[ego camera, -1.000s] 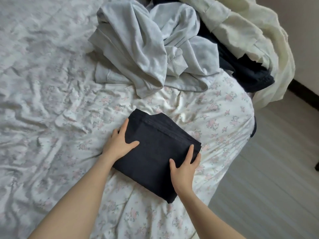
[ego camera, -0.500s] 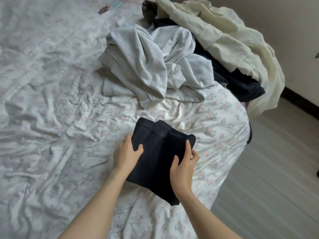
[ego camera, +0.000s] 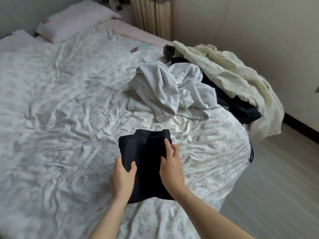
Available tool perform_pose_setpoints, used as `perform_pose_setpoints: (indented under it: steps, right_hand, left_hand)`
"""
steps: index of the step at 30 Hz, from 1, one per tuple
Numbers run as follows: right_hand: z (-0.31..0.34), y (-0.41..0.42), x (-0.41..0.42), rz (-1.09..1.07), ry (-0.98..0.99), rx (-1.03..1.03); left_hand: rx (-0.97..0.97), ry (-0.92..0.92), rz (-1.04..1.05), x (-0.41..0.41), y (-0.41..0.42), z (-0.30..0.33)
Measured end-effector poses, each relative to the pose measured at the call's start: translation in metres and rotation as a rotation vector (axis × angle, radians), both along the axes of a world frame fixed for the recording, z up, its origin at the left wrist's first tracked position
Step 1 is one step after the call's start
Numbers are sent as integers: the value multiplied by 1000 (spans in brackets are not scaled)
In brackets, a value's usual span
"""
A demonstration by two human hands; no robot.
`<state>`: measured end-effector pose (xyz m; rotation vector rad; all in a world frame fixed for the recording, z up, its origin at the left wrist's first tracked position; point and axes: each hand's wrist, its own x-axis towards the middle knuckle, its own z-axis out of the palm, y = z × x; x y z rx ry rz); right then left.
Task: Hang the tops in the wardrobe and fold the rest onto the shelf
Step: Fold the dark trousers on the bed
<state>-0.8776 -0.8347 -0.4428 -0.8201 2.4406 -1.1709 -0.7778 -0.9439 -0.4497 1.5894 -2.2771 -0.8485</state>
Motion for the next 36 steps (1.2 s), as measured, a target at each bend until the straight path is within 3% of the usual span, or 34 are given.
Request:
perform_pose_setpoints:
  steps: [3, 10, 16, 21, 23, 29, 36]
  right_hand:
    - [-18, 1, 8, 29, -160, 10]
    - [-109, 6, 28, 100, -331, 341]
    - [-135, 7, 22, 20, -453, 247]
    - [-135, 3, 10, -65, -672, 293]
    - [-123, -2, 13, -24, -604, 319]
    - [-63, -18, 62, 217, -88, 329]
    - [37, -39, 69, 403, 72, 116]
  left_hand:
    - [79, 3, 124, 30, 4, -19]
    - [236, -187, 335, 92, -7, -96]
    - [542, -38, 375, 110, -29, -119]
    - [656, 50, 360, 116, -39, -118]
    - [619, 63, 333, 109, -35, -109]
    - [209, 36, 265, 71, 18, -56]
    - [-75, 117, 238, 76, 17, 47]
